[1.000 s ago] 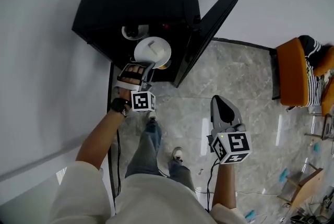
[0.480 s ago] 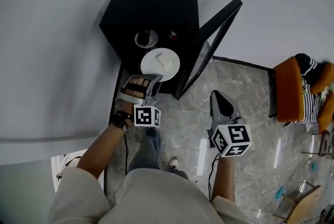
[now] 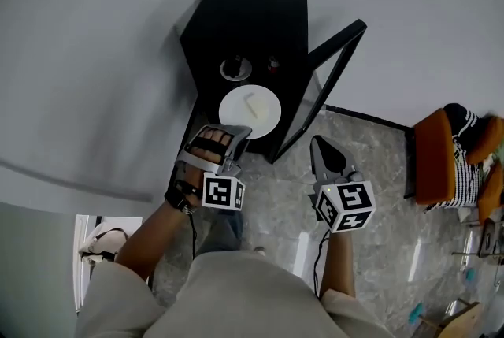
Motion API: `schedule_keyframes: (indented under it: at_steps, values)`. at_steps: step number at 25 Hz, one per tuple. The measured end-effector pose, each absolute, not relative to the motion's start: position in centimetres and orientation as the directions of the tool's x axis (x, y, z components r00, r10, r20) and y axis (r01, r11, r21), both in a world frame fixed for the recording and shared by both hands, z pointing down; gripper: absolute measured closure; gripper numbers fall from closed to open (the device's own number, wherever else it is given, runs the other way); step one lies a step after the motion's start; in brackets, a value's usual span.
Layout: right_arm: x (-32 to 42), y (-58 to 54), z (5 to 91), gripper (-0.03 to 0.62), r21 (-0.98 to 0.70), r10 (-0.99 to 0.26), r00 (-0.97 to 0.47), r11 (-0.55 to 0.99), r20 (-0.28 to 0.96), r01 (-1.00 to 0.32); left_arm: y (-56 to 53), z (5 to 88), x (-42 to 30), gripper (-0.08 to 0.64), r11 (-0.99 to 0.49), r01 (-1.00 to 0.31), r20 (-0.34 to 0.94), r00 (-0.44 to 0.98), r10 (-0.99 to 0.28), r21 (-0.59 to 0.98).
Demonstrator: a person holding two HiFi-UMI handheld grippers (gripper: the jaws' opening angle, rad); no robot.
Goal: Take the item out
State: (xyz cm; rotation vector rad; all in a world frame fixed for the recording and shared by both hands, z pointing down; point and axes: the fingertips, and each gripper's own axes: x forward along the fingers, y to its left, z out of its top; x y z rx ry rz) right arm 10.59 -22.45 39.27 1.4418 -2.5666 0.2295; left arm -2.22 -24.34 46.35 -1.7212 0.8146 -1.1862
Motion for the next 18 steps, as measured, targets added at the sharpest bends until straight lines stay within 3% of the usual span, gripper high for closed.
schedule_keyframes:
  at_steps: [18]
  values:
    - [8.9, -15.1, 34.8, 0.584, 0.037, -0.823, -0.54, 0.554, 0.176, -0.832, -14.0, 39.2, -3.6, 0.541, -0.388, -0.058, 0.35, 0.327, -0.878, -0.92]
